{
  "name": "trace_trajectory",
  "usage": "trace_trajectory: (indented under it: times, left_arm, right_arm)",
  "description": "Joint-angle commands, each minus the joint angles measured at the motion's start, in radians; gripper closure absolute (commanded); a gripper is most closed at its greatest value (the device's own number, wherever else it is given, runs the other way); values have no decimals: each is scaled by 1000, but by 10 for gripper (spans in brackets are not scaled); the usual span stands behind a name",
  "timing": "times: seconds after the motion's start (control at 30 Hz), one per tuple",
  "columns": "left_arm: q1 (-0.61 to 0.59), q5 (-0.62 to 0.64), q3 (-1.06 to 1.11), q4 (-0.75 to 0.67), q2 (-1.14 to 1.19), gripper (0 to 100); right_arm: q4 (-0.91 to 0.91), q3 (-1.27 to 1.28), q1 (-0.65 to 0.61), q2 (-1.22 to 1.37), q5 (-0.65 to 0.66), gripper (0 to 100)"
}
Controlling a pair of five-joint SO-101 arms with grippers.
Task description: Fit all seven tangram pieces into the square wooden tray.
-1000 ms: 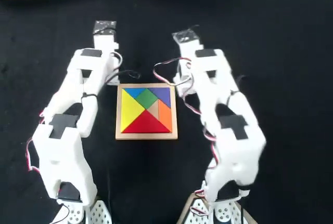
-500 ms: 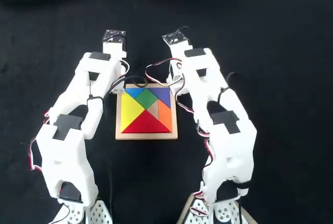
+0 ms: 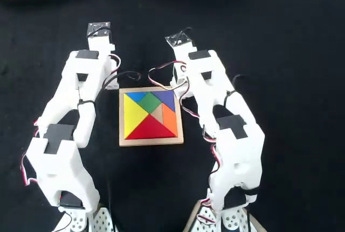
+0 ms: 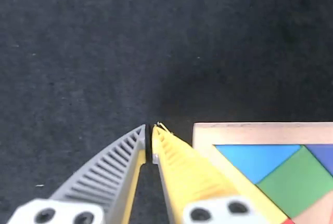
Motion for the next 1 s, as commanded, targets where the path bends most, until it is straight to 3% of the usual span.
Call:
trace_trajectory:
  times: [0.0,0.13,0.3,0.47,0.63,0.73,0.87,0.97]
  left_arm:
    - [-73,14,-102,31,-110,970]
    - [-127,15,-341,207,-285,970]
    - [-228,11,-610,491,-568,970]
    - [-277,5,-467,724,-801,970]
    - [-371,3,-188,721,-1051,967]
    - [-371,-71,-59,674,-1215,967]
    - [-361,-126,179,586,-1470,967]
    - [-314,-129,487,413,-1651,967]
  right_arm:
    - [84,-107,32,-77,-9,988]
    - [325,-260,153,-305,-9,988]
    - [443,-246,157,-707,-15,988]
    - [345,124,184,-1156,-17,988]
    - [166,585,192,-1699,-11,987]
    - [166,725,193,-1975,-9,987]
    - [160,786,247,-2117,66,987]
    - [126,832,281,-2109,68,987]
